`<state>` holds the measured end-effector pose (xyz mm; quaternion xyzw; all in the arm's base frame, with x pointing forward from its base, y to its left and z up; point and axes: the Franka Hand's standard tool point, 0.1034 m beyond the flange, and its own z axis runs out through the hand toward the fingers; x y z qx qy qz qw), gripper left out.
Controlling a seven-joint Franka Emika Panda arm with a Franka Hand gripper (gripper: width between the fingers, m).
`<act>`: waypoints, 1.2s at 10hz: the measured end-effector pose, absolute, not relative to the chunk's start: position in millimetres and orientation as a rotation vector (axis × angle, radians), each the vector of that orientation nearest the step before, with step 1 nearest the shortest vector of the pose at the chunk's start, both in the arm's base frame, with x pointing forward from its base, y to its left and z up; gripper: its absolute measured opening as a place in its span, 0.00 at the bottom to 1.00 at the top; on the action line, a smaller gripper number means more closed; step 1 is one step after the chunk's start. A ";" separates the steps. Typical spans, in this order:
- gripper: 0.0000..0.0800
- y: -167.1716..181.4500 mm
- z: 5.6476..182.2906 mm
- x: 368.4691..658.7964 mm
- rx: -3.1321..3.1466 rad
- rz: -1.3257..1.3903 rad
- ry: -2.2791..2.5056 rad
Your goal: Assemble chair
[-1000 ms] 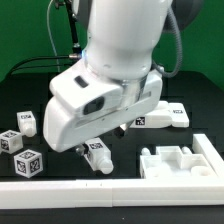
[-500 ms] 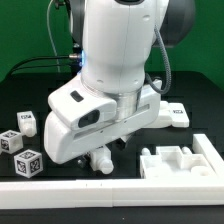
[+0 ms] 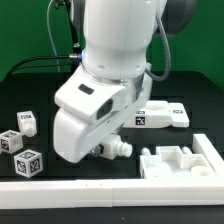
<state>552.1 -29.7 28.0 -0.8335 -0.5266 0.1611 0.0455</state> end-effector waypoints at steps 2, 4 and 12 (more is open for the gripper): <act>0.35 -31.8 32.9 554.2 -2.403 0.445 -1.801; 0.35 -33.0 30.7 552.9 -2.239 0.434 -1.968; 0.43 -43.2 19.3 535.5 -1.105 0.270 -2.614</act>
Offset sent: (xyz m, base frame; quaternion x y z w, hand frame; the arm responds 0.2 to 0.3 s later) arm 0.0000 0.0000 0.0000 0.0000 0.0000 -0.1938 0.9810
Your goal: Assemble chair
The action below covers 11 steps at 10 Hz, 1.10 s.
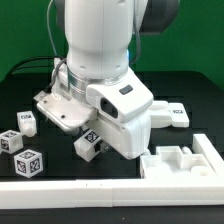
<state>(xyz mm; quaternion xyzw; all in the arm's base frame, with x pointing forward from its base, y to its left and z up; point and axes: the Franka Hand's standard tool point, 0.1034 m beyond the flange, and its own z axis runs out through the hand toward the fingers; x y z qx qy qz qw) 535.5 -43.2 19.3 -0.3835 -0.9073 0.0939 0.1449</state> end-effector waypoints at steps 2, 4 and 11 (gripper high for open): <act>0.60 -43.6 19.8 535.8 -1.178 0.284 -2.588; 0.78 -44.0 28.2 540.3 -1.373 0.314 -2.520; 0.81 -41.8 44.0 557.8 -2.193 0.468 -2.006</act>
Offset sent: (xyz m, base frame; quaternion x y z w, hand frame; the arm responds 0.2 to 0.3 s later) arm 0.0010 -0.0061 0.0238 -0.0092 -0.0285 0.1541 0.9876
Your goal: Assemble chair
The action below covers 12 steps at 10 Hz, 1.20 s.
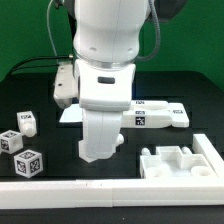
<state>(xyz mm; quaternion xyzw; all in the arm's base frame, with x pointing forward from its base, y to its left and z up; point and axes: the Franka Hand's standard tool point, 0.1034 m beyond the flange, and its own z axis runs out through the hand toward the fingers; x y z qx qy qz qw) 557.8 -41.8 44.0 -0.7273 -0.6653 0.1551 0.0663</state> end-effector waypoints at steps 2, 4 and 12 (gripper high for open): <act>0.81 -58.2 45.1 555.2 -2.478 0.507 -1.679; 0.81 -61.9 45.7 550.5 -2.750 0.576 -1.274; 0.81 -58.8 41.8 548.4 -3.059 0.625 -0.020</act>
Offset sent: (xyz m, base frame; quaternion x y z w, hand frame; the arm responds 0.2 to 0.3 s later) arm -0.0103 -0.0197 0.0050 0.0239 -0.0467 0.3399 0.9390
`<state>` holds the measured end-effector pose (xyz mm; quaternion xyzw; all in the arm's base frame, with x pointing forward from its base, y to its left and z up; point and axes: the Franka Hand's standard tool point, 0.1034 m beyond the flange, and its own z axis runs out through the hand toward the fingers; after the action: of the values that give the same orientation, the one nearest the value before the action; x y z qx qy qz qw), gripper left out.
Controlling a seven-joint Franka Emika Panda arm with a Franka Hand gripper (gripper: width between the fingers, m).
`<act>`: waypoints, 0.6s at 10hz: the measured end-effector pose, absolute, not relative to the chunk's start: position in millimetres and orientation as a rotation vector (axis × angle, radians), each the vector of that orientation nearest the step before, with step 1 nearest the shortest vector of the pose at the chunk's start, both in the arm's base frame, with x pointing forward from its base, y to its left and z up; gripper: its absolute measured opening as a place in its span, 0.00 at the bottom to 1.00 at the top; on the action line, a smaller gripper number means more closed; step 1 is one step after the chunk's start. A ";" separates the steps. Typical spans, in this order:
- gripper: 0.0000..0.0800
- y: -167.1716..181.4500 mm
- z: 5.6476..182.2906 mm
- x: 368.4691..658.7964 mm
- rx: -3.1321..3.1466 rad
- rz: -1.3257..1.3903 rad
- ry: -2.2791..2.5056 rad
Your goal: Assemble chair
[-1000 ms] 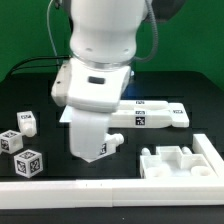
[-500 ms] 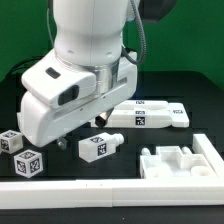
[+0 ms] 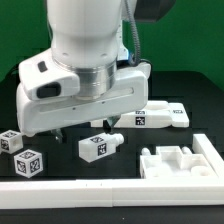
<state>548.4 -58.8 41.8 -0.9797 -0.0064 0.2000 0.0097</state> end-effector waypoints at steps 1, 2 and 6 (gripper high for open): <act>0.81 -62.9 47.0 552.9 -3.033 0.657 0.141; 0.81 -63.8 47.3 556.6 -3.041 0.641 0.179; 0.81 -49.6 46.2 555.7 -2.880 0.722 0.768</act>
Offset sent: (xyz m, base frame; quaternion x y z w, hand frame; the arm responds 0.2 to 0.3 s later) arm 0.0000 0.0000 0.0000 0.0000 0.0000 0.1296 0.9916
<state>555.7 -49.6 46.2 -0.9384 0.2501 0.2353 0.0373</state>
